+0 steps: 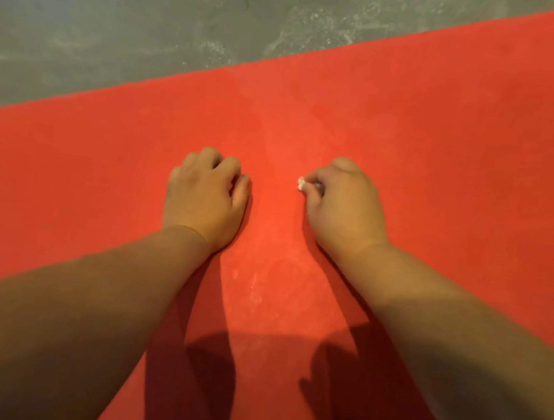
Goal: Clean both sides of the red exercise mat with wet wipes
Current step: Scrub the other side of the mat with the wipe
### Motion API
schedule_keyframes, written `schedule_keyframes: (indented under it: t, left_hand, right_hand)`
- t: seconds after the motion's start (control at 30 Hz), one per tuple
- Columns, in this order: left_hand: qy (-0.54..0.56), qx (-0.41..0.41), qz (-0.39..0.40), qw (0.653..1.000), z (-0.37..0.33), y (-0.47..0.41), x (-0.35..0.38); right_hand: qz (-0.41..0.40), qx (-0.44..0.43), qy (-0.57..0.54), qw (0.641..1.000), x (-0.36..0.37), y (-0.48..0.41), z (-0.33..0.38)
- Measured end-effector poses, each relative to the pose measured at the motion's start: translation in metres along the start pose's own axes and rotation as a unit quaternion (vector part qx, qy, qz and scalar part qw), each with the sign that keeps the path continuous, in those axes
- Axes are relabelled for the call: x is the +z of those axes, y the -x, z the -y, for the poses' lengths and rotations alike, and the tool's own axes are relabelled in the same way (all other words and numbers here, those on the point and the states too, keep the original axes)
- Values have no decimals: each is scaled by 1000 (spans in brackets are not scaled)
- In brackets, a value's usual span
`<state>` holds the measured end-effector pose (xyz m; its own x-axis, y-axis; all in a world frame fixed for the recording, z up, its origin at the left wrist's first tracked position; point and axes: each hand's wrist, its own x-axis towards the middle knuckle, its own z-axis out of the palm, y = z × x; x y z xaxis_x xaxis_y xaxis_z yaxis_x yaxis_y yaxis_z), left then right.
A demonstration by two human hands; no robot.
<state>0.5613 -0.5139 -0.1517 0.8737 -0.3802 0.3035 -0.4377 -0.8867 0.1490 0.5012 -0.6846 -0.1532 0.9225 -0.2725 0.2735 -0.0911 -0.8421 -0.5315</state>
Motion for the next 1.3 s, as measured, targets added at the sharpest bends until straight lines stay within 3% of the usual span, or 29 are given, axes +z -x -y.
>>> schedule_keyframes:
  t: [0.1, 0.17, 0.3, 0.33, 0.43, 0.53, 0.6, 0.73, 0.8, 0.93, 1.0, 1.13, 1.17, 1.23, 1.3]
  left_hand:
    - [30, 14, 51, 998, 3, -20, 9]
    - [12, -12, 121, 993, 5, -23, 12]
    - [-22, -13, 152, 988, 7, -24, 14]
    - [-23, -15, 156, 987, 6, -25, 13]
    - [-25, -23, 165, 986, 6, -27, 13]
    - [-18, -27, 173, 984, 5, -27, 11]
    - [-19, -28, 176, 984, 5, -27, 10]
    - [-18, -26, 176, 984, 4, -28, 10]
    - [-13, -28, 176, 984, 4, -28, 9]
    - [-14, -29, 180, 983, 2, -29, 8]
    - [-14, -30, 178, 983, 2, -28, 8]
    - [-18, -27, 174, 984, 2, -29, 9]
    - [-18, -27, 174, 984, 2, -29, 9]
    - [-16, -29, 174, 984, 2, -30, 9]
    - [-17, -30, 177, 984, 1, -30, 8]
  right_hand:
    - [66, -85, -36, 993, -2, 11, 10]
    - [59, -83, -8, 995, -12, -9, -10]
    - [-43, 132, 83, 987, -39, -67, -67]
    - [-47, 147, 78, 985, -35, -70, -62]
    - [23, 24, 49, 998, 3, -39, -4]
    - [94, -111, 18, 989, 11, -10, 29]
    - [99, -97, 48, 989, -4, -34, 4]
    - [-15, 61, 136, 989, -25, -76, -45]
    - [22, 4, 137, 990, -8, -53, -15]
    - [136, -162, 26, 977, 2, 1, 27]
    - [137, -140, 48, 980, -7, -22, 6]
    - [-3, 34, 131, 991, -18, -77, -42]
    - [-16, 44, 135, 990, -13, -73, -39]
    - [1, -1, 104, 995, 1, -44, -10]
    - [68, -102, 19, 992, 7, -6, 20]
